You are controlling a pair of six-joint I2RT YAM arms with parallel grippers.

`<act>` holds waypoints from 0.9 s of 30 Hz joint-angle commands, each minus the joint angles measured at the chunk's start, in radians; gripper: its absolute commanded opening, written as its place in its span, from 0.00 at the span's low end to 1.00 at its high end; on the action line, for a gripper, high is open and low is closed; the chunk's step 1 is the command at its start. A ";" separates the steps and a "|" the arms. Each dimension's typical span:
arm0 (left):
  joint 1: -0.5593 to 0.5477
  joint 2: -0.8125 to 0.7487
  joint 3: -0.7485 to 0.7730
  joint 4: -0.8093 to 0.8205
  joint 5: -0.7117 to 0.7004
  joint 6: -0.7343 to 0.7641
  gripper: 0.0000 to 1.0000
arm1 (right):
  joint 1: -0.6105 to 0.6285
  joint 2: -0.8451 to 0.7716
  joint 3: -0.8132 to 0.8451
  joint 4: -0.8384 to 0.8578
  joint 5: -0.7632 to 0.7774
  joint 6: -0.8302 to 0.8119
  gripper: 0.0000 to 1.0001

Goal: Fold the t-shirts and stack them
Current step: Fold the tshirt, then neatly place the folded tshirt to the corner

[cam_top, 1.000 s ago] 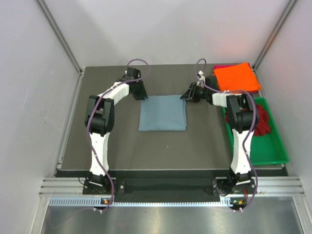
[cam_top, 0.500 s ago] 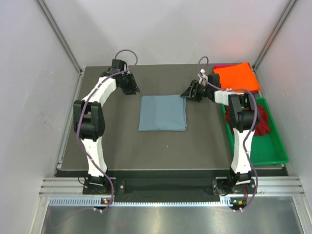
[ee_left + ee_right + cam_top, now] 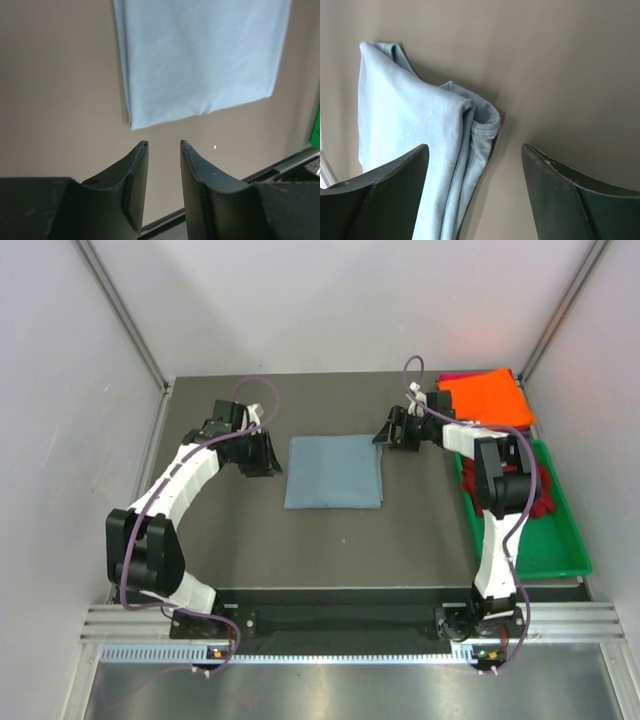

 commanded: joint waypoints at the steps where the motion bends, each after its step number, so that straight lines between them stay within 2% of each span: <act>1: 0.003 -0.051 -0.075 0.072 0.009 0.035 0.37 | 0.019 -0.006 0.001 -0.084 0.028 -0.080 0.76; 8: 0.003 -0.031 -0.093 0.077 0.001 0.048 0.36 | 0.083 0.052 0.067 -0.144 0.046 -0.164 0.75; 16: 0.005 -0.022 -0.106 0.088 -0.049 0.019 0.38 | 0.103 0.066 0.025 -0.085 0.046 -0.143 0.72; 23: 0.005 0.053 -0.088 0.069 -0.003 -0.023 0.37 | 0.102 0.061 0.031 -0.096 0.044 -0.157 0.64; 26: 0.006 0.050 -0.057 0.042 -0.041 0.003 0.38 | 0.102 0.072 0.037 -0.075 0.011 -0.155 0.58; 27: 0.006 0.050 -0.044 0.036 -0.045 0.006 0.38 | 0.103 0.077 0.040 -0.072 0.006 -0.154 0.53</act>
